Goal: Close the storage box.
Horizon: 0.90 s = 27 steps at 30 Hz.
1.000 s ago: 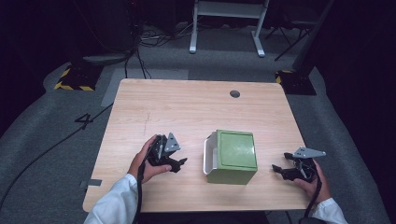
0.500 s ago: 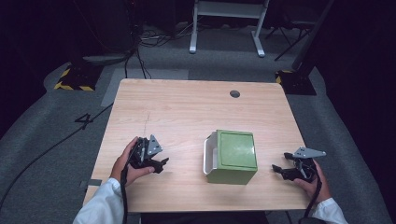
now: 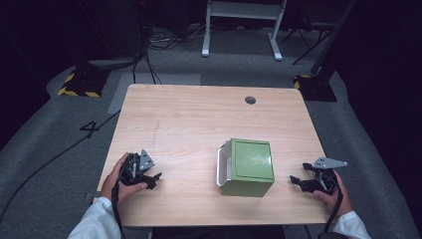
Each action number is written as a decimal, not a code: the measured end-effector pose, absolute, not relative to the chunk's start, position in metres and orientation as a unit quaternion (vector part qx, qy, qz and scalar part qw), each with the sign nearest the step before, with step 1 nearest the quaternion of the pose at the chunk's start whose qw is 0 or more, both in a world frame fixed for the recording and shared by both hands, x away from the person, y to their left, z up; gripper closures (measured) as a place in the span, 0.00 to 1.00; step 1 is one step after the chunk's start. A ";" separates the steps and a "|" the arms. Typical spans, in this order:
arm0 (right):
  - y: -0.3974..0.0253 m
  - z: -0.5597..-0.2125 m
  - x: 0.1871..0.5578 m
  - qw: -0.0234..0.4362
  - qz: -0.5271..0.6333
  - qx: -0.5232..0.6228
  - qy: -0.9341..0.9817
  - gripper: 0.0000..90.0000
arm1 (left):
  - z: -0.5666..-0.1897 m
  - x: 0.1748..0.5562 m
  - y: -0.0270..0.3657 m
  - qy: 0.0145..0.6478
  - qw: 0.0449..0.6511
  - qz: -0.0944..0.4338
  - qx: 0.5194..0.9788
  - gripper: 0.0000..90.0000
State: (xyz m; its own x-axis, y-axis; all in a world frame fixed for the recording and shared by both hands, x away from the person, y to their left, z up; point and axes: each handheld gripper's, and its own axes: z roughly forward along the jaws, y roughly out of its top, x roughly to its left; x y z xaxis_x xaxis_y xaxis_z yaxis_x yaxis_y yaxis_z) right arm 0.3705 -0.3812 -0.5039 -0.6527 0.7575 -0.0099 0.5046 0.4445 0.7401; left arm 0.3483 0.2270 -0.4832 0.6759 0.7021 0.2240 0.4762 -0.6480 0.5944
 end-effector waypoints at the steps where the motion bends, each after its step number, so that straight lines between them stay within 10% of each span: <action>1: -0.381 -0.504 0.371 0.173 0.366 0.379 0.832 0.19 | -0.486 0.347 0.230 0.334 0.253 0.224 0.880 0.20; 27: -0.381 -0.504 0.370 0.173 0.366 0.380 0.832 0.19 | -0.505 0.327 0.277 0.423 0.336 0.165 0.826 0.18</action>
